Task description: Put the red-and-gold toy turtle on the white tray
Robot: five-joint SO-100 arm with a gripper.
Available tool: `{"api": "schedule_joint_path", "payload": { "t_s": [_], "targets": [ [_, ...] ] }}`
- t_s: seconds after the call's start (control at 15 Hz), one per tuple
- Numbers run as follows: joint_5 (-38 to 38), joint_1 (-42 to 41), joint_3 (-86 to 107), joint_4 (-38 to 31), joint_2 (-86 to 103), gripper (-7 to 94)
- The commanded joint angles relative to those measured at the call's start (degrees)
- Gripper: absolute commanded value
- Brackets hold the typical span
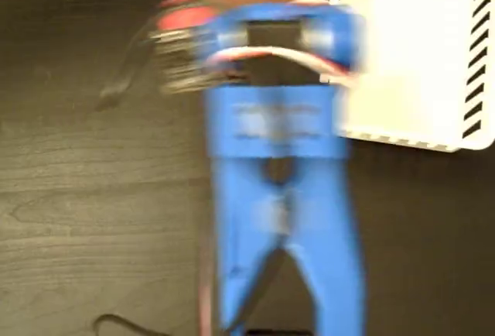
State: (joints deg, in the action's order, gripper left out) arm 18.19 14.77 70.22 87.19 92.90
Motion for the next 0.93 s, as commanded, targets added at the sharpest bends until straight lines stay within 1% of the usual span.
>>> {"api": "schedule_joint_path", "payload": {
  "t_s": [0.0, 0.27, 0.53, 0.87],
  "targets": [
    [4.48, 4.48, -9.05, -0.26, -1.76, 0],
    [10.11, 7.56, -13.80, 0.44, -10.28, 0],
    [14.24, 11.69, -22.41, 0.53, -21.18, 0],
    [18.02, 14.85, -24.61, -0.88, -25.40, 0]
  ]
}}
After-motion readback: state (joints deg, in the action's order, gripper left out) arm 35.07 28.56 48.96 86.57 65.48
